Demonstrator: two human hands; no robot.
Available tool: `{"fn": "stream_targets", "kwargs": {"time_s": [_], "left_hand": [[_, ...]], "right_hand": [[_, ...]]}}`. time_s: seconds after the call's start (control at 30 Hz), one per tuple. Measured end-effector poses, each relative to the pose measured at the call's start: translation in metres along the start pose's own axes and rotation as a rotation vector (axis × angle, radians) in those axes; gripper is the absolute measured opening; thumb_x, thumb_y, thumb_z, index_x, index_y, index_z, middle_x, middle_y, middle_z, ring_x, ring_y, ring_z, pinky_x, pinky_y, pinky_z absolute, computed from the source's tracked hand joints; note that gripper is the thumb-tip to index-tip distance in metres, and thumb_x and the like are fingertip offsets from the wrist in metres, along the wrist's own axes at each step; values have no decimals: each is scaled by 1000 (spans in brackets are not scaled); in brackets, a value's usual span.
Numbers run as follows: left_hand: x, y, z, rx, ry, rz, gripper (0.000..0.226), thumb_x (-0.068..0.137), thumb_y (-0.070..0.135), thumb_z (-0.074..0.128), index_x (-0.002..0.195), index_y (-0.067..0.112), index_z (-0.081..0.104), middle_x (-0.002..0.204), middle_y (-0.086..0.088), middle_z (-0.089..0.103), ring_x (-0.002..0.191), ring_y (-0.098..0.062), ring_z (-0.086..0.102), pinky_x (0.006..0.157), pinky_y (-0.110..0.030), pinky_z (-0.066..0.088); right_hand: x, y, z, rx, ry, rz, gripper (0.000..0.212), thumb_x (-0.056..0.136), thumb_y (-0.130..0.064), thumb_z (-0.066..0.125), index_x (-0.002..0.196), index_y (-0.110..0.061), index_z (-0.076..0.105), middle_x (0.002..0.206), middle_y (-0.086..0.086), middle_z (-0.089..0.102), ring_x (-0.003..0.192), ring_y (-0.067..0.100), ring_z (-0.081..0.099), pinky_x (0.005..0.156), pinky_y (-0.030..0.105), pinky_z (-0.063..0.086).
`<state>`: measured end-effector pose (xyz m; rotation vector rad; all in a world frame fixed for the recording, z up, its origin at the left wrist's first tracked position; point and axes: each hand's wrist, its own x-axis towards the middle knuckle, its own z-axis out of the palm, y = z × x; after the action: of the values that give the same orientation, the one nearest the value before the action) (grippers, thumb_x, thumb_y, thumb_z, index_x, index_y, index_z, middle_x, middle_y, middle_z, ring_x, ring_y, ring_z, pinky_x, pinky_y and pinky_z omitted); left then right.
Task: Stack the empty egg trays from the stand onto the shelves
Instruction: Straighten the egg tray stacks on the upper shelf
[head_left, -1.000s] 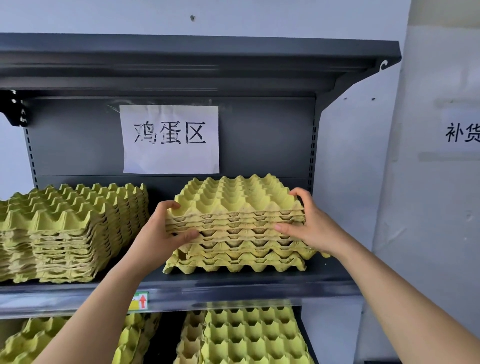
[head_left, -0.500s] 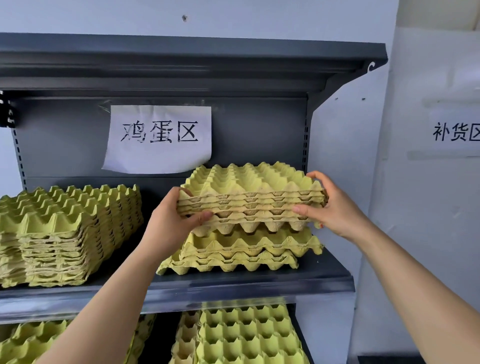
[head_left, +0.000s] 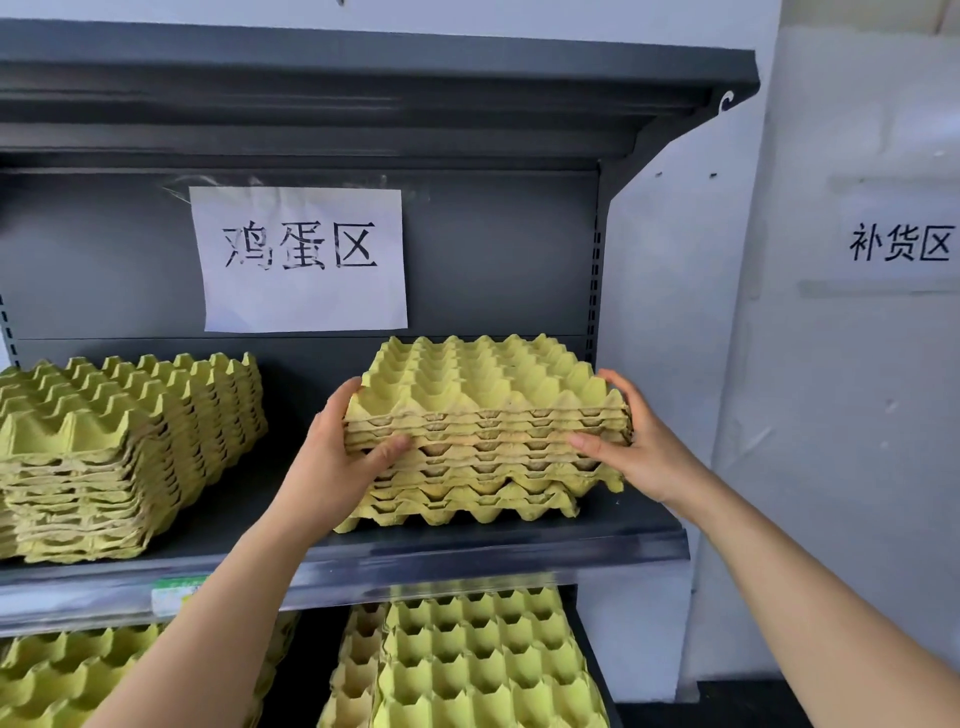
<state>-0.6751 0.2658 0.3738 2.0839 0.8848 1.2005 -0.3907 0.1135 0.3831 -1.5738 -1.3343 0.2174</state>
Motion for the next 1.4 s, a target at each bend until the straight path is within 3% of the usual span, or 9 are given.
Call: {"fn": "stream_targets", "kwargs": {"time_s": [0.2,0.3,0.53,0.7,0.83,0.97,1.1,1.23,1.4], "left_hand": [[-3,9,2,-4,21,2,77,81,45,71,144,36,28,120,13,55,104,-9,56,80,-20,44],[-4,11,2,-84,73,-21,78,79,44,73,144,37,31,113,20,53,105,-8,53,85,-24,43],[4,23,-17,-150,124,-17,79,76,41,76,144,39,34,122,11,53,112,-12,55,95,-32,47],[6,22,-39,-133,148,-1,78,77,35,77,144,33,37,112,15,53,107,-10,55,89,-25,45],[0,5,-44,-117,131,-28,75,79,30,76,143,32,37,104,27,50,93,10,52,82,-17,47],[-7,-11,-34,-89,51,-51,79,80,35,74,146,35,30,115,17,58,96,9,55,72,-8,46],[-3,-22,-35,-141,5,-90,91,72,51,76,147,40,26,121,16,60,107,-7,60,91,-28,49],[-2,-28,-32,-310,-24,-170,101,49,65,83,138,39,40,114,11,68,106,-12,65,90,-38,54],[-4,-21,-21,-290,-69,-175,98,50,69,80,135,40,41,111,15,68,102,-8,66,91,-39,54]], "right_hand": [[-1,2,6,49,67,-47,83,64,-52,76,134,-45,32,136,-14,47,124,9,45,103,30,37],[3,-4,5,53,90,-72,76,65,-48,78,129,-46,38,129,-16,52,119,9,50,102,34,41],[12,-20,2,31,104,-148,73,66,-53,78,127,-47,39,125,-11,59,113,15,57,97,46,47],[13,-29,24,41,112,-165,72,69,-51,77,128,-48,36,125,-14,57,114,11,55,98,42,46],[10,-22,44,11,79,-131,76,69,-55,75,131,-48,32,132,-13,52,120,12,51,101,42,44],[6,-9,48,-87,56,-92,77,66,-66,71,128,-51,28,137,-8,49,122,18,49,99,45,44],[11,-12,43,-119,25,-64,82,61,-70,71,128,-50,28,136,-6,49,121,20,48,100,42,43],[10,-14,40,-55,24,-32,82,59,-64,75,128,-48,32,136,-10,48,121,16,47,97,33,40],[0,-17,23,-74,35,-6,86,58,-60,74,132,-42,34,133,-14,41,120,7,38,95,27,33]]}}
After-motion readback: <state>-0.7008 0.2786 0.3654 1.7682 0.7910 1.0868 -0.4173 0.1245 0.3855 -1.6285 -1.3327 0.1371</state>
